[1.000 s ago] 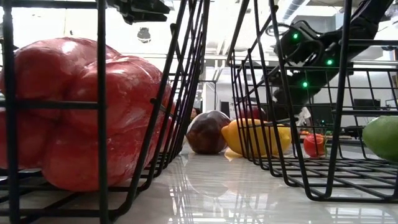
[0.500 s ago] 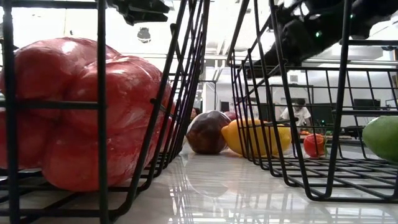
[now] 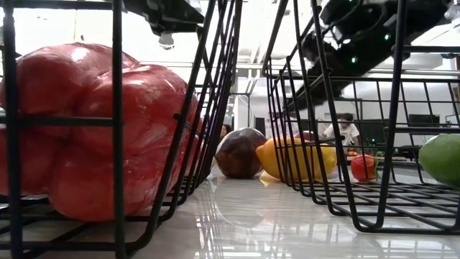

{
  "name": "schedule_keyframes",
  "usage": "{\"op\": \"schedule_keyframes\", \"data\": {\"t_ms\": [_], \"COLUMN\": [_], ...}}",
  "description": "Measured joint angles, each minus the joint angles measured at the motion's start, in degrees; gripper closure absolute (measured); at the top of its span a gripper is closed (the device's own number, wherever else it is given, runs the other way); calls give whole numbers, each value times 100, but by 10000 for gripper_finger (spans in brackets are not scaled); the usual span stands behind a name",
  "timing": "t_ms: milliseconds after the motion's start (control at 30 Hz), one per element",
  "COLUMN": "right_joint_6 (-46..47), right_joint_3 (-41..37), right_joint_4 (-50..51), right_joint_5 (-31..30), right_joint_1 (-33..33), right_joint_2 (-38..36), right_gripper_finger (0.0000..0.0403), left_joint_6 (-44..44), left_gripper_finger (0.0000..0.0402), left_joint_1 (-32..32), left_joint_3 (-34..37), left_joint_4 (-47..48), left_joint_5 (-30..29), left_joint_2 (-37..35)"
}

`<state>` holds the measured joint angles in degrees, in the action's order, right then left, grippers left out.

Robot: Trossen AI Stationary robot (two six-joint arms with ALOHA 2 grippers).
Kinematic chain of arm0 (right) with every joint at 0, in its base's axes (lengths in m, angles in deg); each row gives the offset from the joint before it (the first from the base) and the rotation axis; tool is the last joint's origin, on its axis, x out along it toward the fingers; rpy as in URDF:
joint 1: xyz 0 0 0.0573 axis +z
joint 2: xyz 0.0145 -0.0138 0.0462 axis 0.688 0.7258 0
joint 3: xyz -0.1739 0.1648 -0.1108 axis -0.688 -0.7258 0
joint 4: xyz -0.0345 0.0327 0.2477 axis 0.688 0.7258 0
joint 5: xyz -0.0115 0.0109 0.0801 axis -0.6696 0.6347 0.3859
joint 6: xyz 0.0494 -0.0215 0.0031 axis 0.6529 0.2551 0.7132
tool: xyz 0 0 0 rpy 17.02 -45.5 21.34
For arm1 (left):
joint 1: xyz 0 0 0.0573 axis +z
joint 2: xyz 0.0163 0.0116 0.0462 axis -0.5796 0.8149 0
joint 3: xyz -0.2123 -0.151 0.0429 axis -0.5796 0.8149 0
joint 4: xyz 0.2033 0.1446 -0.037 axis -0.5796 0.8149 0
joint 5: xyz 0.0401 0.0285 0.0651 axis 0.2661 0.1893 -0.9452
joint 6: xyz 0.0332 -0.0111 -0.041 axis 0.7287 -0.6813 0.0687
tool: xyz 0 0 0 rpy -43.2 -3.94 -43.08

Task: Sort produce into baskets
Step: Put the red tomato into the right black wire basket

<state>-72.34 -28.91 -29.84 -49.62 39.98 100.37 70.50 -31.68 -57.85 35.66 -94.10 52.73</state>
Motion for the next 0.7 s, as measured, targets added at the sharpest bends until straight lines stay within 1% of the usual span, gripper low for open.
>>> {"op": "schedule_keyframes", "data": {"t_ms": [100,267,300,333,400,500,567,700], "right_joint_6": [-24,66,131,168,172,144,147,64], "right_joint_3": [-2,-2,-2,-2,0,0,-4,-1], "right_joint_4": [60,204,246,264,319,286,88,-253], "right_joint_5": [128,137,137,137,138,219,464,561], "right_joint_1": [-4,11,11,11,9,-23,-94,-173], "right_joint_2": [250,314,295,283,307,566,776,1090], "right_gripper_finger": [90,20,12,8,15,23,24,19], "left_joint_6": [-10,-36,-35,-36,-35,-39,-46,-78], "left_gripper_finger": [148,148,148,148,148,148,148,148], "left_joint_1": [66,70,70,70,70,70,70,70], "left_joint_3": [0,0,0,0,0,0,0,0], "left_joint_4": [45,171,186,203,198,185,174,175], "left_joint_5": [21,19,21,24,24,24,24,24], "left_joint_2": [-2,-70,-70,-63,-62,-65,-63,-63]}}
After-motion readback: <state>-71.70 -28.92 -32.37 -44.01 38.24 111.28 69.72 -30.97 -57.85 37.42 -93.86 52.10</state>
